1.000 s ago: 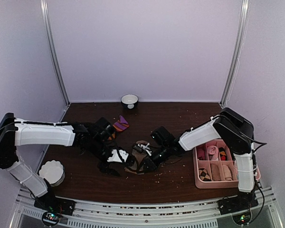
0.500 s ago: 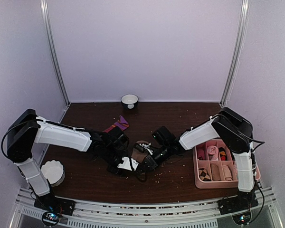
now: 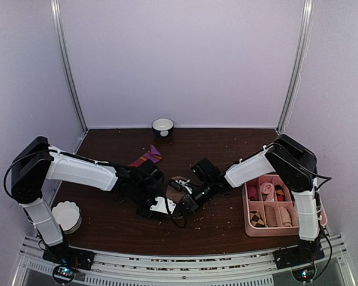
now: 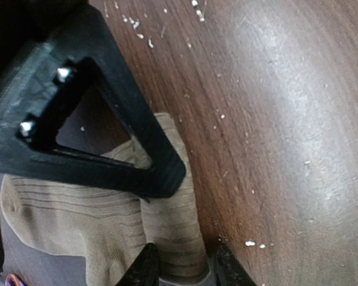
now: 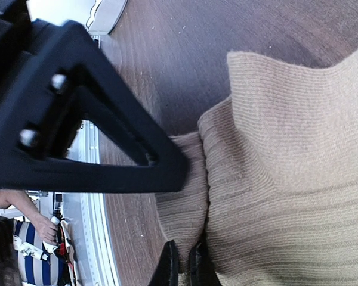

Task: Roll the socks
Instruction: Roll the sock at the center of the board.

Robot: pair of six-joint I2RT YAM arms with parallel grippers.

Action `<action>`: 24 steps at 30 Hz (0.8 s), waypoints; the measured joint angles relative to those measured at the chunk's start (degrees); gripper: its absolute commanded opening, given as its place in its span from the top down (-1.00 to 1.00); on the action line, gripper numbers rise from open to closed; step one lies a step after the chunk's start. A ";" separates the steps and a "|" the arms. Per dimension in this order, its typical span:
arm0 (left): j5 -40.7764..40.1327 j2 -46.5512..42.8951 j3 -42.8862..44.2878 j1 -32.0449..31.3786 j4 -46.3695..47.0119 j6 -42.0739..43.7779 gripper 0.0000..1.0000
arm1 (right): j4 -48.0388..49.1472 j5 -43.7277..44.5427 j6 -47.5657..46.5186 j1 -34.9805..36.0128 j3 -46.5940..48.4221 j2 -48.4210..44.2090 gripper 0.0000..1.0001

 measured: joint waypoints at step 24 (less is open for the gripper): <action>15.15 12.98 16.87 6.36 -18.14 -11.41 1.00 | 15.34 20.00 6.75 0.33 -17.33 -14.08 -0.99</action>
